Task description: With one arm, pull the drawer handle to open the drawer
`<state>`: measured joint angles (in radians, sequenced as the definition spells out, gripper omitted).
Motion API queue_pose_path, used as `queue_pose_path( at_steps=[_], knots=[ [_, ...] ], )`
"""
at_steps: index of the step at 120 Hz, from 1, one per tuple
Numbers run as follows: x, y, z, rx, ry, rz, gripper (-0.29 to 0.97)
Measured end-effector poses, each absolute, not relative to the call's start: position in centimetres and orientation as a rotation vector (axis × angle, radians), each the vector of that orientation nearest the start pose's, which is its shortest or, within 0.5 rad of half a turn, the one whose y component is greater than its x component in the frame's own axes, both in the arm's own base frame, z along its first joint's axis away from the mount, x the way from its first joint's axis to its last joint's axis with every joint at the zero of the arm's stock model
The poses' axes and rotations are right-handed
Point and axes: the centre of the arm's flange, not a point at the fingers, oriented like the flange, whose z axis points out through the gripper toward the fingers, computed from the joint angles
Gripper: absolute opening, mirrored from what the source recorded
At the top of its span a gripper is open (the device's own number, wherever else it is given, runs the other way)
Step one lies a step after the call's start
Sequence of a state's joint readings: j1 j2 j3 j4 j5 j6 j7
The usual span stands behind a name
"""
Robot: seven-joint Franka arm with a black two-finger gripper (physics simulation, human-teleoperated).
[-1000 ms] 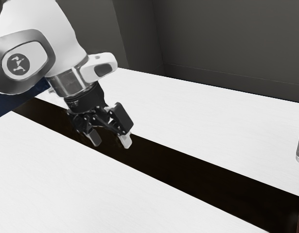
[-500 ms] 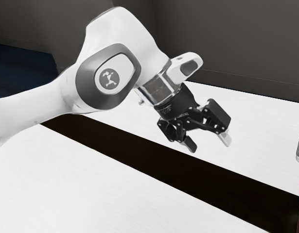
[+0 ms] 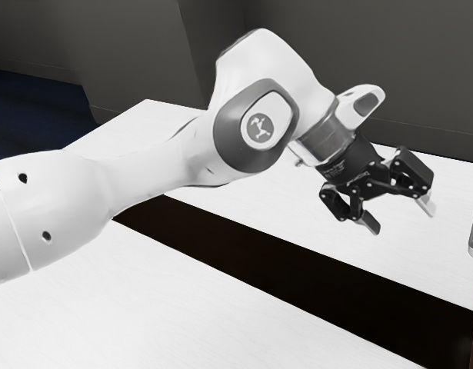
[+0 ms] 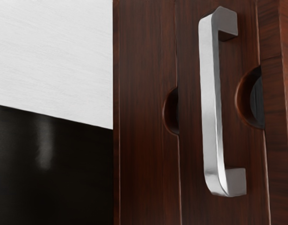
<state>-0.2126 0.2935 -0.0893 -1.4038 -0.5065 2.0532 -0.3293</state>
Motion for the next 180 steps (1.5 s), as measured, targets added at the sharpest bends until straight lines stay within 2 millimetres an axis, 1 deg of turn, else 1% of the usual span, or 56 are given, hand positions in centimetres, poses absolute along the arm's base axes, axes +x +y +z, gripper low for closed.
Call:
queue_pose_path(
  at_steps=[6,23,36,50,56,65,100,123,143,152,165,180],
  knots=[
    [64.9,-22.7,58.2,2.536,0.239,0.235,0.68],
    [65.9,-24.1,56.5,2.549,0.233,0.219,0.68],
    [66.6,-24.4,56.4,2.553,0.229,0.242,0.68],
    [67.7,-24.6,55.3,2.558,0.241,0.271,0.68],
    [68.1,-24.7,55.5,2.552,0.240,0.292,0.68],
    [68.6,-25.5,55.8,2.540,0.228,0.321,0.68],
    [70.1,-26.1,53.1,2.548,0.244,0.312,0.68],
    [70.7,-26.5,52.0,2.555,0.243,0.308,0.68],
    [71.1,-25.9,51.8,2.573,0.247,0.321,0.68],
    [71.2,-25.2,52.1,2.577,0.254,0.331,0.68],
    [71.7,-23.7,52.7,2.582,0.272,0.353,0.68],
    [71.9,-22.7,52.5,2.597,0.285,0.354,0.68]
  ],
)
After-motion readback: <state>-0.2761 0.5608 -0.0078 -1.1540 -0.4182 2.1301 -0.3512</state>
